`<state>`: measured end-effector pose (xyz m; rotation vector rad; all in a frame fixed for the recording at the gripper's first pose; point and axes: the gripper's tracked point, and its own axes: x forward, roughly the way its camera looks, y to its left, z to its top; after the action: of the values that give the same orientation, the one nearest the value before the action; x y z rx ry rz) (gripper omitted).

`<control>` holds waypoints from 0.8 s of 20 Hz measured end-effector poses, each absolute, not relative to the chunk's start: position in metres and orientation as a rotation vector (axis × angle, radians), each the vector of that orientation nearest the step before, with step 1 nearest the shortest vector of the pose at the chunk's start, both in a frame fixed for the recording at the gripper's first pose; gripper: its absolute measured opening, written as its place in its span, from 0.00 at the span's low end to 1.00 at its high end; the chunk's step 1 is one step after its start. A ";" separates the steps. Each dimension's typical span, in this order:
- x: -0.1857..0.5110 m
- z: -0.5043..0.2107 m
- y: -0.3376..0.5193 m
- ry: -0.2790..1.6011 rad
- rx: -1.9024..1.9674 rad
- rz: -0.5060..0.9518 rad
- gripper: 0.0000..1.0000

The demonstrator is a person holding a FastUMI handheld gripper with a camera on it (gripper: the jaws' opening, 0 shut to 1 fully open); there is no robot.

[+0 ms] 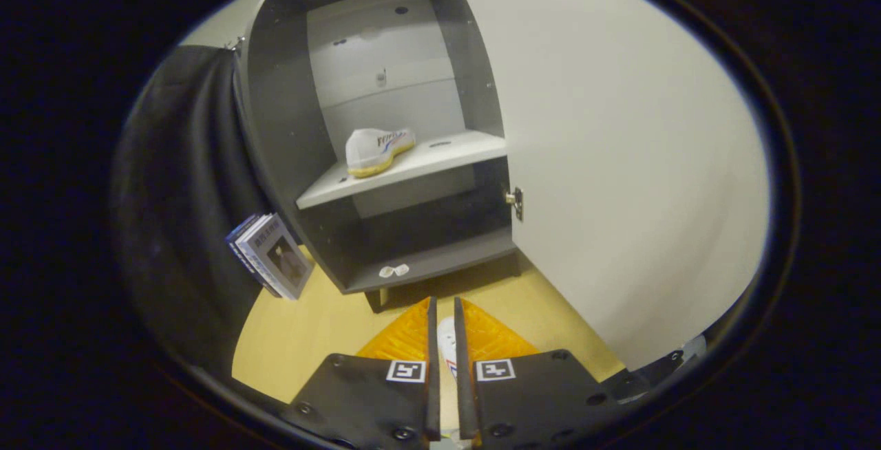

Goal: Open the shoe cabinet door, grab the shoes and put them into the shoe cabinet, then close the shoe cabinet door.

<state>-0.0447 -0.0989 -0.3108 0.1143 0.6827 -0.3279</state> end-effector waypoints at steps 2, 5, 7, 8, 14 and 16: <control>-0.057 -0.342 -0.099 0.763 0.118 -0.331 0.15; -0.070 -0.388 -0.101 0.851 0.118 -0.332 0.19; -0.080 -0.416 -0.103 0.901 0.117 -0.332 0.18; -0.086 -0.427 -0.101 0.925 0.124 -0.325 0.18; -0.111 -0.480 -0.107 0.997 0.090 -0.311 0.26; -0.117 -0.494 -0.107 1.011 0.088 -0.298 0.27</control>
<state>-0.1166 -0.1069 -0.4936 0.0883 1.0105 -0.2976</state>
